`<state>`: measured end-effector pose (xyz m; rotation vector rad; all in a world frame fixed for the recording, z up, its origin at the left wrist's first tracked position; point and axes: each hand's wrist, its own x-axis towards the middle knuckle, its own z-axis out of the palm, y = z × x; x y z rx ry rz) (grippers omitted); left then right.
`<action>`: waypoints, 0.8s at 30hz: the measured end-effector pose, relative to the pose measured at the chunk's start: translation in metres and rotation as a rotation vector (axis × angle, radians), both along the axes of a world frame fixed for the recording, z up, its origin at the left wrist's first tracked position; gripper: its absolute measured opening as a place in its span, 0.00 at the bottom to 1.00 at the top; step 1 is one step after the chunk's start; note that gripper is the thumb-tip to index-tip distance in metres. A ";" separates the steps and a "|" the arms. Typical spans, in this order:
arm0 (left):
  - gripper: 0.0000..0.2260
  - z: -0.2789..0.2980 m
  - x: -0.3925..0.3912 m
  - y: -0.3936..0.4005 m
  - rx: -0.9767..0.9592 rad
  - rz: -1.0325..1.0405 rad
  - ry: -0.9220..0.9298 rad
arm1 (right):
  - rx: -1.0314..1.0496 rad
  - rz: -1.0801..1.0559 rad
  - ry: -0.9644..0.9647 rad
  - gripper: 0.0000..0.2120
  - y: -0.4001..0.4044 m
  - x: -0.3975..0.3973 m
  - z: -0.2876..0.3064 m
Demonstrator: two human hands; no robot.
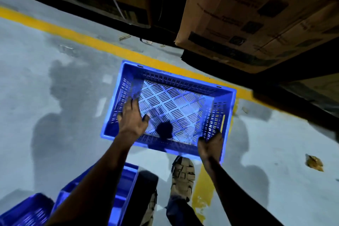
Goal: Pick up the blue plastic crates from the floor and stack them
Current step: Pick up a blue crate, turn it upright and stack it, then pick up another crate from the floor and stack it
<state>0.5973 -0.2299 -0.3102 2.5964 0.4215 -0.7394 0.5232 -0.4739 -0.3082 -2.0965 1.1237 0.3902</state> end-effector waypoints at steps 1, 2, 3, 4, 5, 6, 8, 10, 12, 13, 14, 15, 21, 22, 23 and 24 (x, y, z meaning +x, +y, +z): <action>0.35 0.006 -0.013 0.003 -0.005 0.014 0.006 | 0.020 0.002 -0.014 0.33 0.013 -0.008 0.006; 0.34 0.009 -0.024 0.005 -0.008 0.024 0.002 | 0.037 0.005 -0.021 0.32 0.021 -0.014 0.011; 0.34 0.012 -0.037 0.008 -0.009 0.036 -0.003 | 0.055 0.014 -0.031 0.32 0.029 -0.021 0.014; 0.34 0.017 -0.050 0.015 -0.010 0.044 -0.001 | 0.070 0.023 -0.040 0.32 0.039 -0.028 0.019; 0.34 0.021 -0.064 0.022 -0.003 0.050 0.005 | 0.081 0.040 -0.054 0.32 0.047 -0.034 0.024; 0.34 0.025 -0.078 0.031 0.012 0.055 0.016 | 0.091 0.069 -0.064 0.31 0.054 -0.040 0.029; 0.34 0.034 -0.104 0.046 0.043 0.069 0.036 | 0.102 0.156 -0.076 0.31 0.065 -0.051 0.037; 0.32 0.045 -0.132 0.061 0.035 0.108 0.036 | 0.120 0.214 -0.081 0.32 0.078 -0.065 0.044; 0.31 0.056 -0.156 0.075 0.013 0.145 0.024 | 0.149 0.227 -0.099 0.33 0.087 -0.079 0.046; 0.31 0.062 -0.168 0.082 0.013 0.154 0.023 | 0.159 0.234 -0.099 0.33 0.092 -0.086 0.049; 0.31 0.069 -0.181 0.088 0.014 0.166 0.028 | 0.171 0.237 -0.100 0.32 0.097 -0.094 0.053; 0.31 0.075 -0.194 0.095 0.013 0.191 0.029 | 0.187 0.236 -0.100 0.31 0.105 -0.100 0.059; 0.30 0.086 -0.267 0.122 0.001 0.321 -0.081 | 0.202 0.468 -0.050 0.19 0.142 -0.147 0.058; 0.30 0.087 -0.274 0.123 0.016 0.327 -0.100 | 0.223 0.501 -0.022 0.18 0.144 -0.154 0.058; 0.30 0.089 -0.282 0.124 0.033 0.359 -0.122 | 0.265 0.521 0.013 0.18 0.148 -0.161 0.061; 0.30 0.092 -0.290 0.124 0.046 0.412 -0.148 | 0.312 0.538 0.036 0.18 0.152 -0.168 0.065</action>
